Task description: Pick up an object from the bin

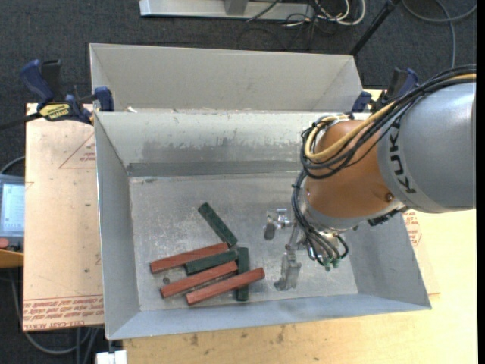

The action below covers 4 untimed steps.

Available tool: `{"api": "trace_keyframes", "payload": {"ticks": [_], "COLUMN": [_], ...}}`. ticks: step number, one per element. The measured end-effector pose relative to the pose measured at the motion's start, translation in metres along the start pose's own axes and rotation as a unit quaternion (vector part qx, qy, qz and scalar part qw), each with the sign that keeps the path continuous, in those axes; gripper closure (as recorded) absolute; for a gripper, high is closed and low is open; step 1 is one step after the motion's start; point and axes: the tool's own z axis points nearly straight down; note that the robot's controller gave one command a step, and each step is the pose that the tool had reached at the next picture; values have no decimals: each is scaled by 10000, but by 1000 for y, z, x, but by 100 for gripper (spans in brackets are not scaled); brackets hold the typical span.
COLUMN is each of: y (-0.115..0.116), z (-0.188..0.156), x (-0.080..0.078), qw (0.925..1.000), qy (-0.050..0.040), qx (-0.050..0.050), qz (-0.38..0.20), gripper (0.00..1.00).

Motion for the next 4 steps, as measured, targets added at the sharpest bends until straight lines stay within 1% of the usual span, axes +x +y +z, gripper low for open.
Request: {"api": "trace_keyframes", "payload": {"ticks": [1,2,3,4], "y": [86,102,92,108], "z": [58,27,17,56], "x": [8,17,19,19], "qw": [9964,9922,9991,9968], "qy": [-52,-49,-43,-111], "qx": [-6,2,1,-16], "qz": [-844,-1249,-434,788], "gripper": [0,0,0,0]}}
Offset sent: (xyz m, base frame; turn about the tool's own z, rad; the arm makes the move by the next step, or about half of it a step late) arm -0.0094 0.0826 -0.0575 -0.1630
